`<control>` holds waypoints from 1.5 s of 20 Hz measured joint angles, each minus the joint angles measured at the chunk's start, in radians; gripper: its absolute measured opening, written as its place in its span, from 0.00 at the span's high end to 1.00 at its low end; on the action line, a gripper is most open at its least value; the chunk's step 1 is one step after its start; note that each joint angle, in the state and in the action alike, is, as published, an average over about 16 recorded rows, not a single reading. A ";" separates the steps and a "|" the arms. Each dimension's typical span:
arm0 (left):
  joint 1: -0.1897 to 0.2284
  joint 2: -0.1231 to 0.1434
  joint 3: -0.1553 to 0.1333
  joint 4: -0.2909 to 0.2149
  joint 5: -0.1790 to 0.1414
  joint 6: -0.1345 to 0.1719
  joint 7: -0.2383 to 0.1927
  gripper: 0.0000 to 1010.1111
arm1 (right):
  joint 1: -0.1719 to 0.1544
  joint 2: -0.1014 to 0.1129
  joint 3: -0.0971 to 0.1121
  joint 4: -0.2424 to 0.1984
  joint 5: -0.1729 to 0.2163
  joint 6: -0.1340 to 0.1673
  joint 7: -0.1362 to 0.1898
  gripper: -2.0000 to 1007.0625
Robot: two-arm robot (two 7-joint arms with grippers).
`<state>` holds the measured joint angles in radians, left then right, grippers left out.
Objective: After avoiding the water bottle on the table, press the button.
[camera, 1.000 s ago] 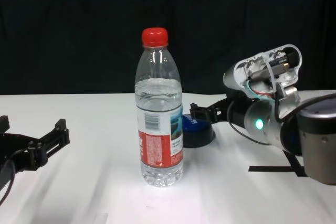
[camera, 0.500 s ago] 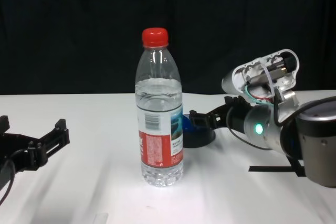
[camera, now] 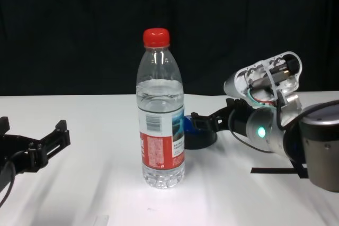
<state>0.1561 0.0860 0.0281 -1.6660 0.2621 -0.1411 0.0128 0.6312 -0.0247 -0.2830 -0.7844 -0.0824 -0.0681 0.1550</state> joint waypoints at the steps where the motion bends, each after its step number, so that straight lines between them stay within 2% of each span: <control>1: 0.000 0.000 0.000 0.000 0.000 0.000 0.000 0.01 | 0.000 0.000 0.000 -0.002 0.000 -0.001 0.000 0.00; 8: 0.000 0.000 0.000 0.000 0.000 0.000 0.000 0.01 | -0.009 0.003 0.008 -0.026 0.004 -0.015 -0.008 0.00; 14: 0.000 0.000 0.000 0.000 0.000 0.000 0.000 0.01 | -0.023 0.006 0.018 -0.065 0.010 -0.034 -0.019 0.00; 22: 0.000 0.000 0.000 0.000 0.000 0.000 0.000 0.01 | -0.060 0.014 0.031 -0.140 0.018 -0.048 -0.028 0.00; 30: 0.000 0.000 0.000 0.000 0.000 0.000 0.000 0.01 | -0.116 0.025 0.045 -0.235 0.030 -0.048 -0.031 0.00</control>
<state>0.1561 0.0859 0.0282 -1.6660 0.2621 -0.1411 0.0128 0.5154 0.0005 -0.2378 -1.0191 -0.0524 -0.1161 0.1237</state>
